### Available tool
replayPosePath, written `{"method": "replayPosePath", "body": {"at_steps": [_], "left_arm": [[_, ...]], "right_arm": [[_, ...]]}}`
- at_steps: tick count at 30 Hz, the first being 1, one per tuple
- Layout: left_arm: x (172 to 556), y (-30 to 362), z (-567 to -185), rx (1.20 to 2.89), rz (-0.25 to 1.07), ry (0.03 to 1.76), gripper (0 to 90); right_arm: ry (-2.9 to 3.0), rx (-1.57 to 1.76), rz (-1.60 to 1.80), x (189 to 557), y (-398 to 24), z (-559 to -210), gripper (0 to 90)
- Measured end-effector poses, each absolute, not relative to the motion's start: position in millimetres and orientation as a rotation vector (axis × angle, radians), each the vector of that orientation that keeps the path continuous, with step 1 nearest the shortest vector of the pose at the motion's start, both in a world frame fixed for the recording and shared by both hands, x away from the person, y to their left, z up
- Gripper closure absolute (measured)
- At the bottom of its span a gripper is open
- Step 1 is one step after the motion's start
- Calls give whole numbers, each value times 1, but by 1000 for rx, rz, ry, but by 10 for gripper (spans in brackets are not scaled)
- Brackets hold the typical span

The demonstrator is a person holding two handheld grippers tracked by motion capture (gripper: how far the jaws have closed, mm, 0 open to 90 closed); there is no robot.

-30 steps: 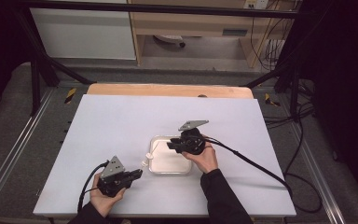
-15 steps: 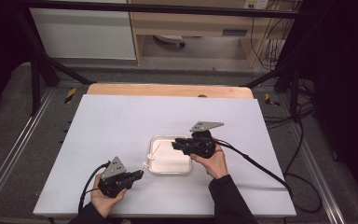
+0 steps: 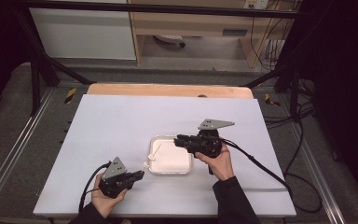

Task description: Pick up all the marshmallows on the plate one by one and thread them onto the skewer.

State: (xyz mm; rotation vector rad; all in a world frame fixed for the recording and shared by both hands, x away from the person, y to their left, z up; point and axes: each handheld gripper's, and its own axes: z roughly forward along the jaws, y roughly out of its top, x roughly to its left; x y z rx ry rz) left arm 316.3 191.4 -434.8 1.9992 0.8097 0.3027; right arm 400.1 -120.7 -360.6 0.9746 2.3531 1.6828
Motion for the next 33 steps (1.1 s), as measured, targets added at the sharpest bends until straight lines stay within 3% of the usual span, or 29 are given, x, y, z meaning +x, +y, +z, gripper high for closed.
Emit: {"method": "replayPosePath", "body": {"at_steps": [16,33], "left_arm": [[316,191,-435,1999,304,808,885],[315,191,-433,1991,311,798,885]], "right_arm": [[2330,931,1757,399,-110,-342,746],[2374,973,1840,408,-92,-358,746]]}}
